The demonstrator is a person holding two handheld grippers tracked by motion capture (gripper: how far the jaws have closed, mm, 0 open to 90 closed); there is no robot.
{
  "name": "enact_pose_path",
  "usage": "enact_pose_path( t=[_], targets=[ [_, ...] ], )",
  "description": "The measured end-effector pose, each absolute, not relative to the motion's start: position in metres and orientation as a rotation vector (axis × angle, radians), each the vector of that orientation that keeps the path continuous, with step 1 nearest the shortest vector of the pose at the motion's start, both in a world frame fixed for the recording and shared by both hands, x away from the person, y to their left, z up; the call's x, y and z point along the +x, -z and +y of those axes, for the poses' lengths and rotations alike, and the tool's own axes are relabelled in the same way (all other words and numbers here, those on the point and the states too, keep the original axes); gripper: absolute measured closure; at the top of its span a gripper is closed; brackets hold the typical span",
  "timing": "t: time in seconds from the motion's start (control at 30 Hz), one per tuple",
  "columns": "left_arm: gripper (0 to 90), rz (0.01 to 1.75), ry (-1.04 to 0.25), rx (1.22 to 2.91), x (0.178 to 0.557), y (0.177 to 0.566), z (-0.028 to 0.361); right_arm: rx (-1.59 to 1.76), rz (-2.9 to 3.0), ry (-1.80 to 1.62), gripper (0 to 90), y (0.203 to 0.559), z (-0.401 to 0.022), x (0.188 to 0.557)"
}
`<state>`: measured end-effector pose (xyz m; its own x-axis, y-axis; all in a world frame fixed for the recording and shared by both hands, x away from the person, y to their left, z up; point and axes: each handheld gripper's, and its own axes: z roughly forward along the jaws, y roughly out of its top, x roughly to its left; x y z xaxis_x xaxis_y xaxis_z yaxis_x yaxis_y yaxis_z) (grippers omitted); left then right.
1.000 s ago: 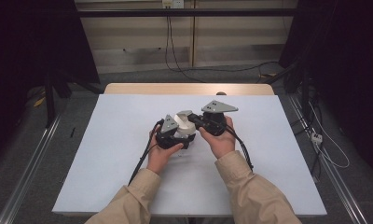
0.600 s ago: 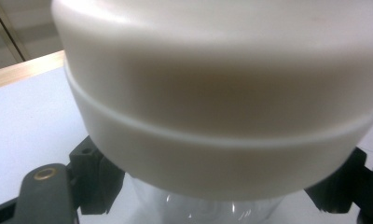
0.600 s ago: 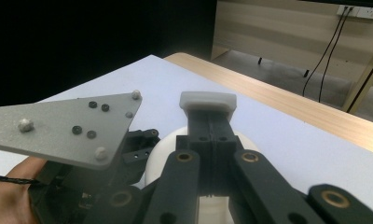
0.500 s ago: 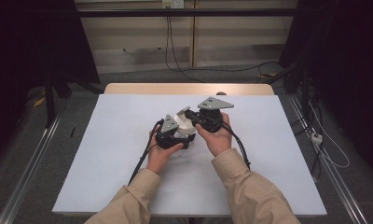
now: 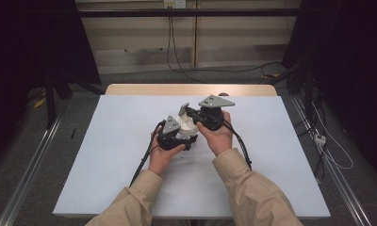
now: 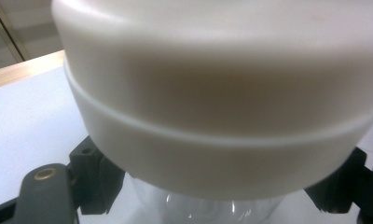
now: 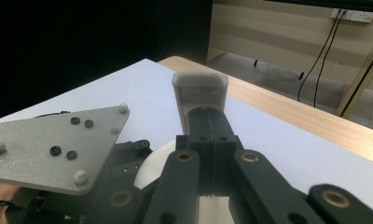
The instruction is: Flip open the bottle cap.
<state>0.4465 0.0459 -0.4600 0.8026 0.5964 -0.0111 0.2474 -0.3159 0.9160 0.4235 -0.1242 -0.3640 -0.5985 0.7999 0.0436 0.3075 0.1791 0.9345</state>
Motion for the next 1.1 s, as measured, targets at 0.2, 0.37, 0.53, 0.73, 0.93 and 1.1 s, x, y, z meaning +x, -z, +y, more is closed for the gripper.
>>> enact_pose_path(
  t=[0.2, 0.37, 0.53, 0.73, 0.93, 1.1],
  targets=[
    [18.8, 0.632, -0.407, 1.904, 0.447, 0.46, 0.046, 1.036, 1.996, -1.418, 90.0, 0.364, -0.122, 0.426],
    [18.8, 0.632, -0.407, 1.904, 0.447, 0.46, 0.046, 1.034, 2.001, -1.418, 90.0, 0.365, -0.119, 0.427],
    [18.7, 0.63, -0.408, 1.903, 0.447, 0.46, 0.046, 1.037, 2.007, -1.407, 90.0, 0.367, -0.117, 0.43],
    [18.8, 0.629, -0.407, 1.903, 0.447, 0.46, 0.046, 1.038, 2.008, -1.401, 90.0, 0.368, -0.115, 0.433],
    [18.8, 0.628, -0.409, 1.906, 0.447, 0.46, 0.046, 1.037, 2.005, -1.401, 90.0, 0.368, -0.114, 0.436],
    [18.8, 0.627, -0.409, 1.905, 0.447, 0.46, 0.046, 1.033, 1.998, -1.395, 90.0, 0.368, -0.113, 0.438]
  ],
)
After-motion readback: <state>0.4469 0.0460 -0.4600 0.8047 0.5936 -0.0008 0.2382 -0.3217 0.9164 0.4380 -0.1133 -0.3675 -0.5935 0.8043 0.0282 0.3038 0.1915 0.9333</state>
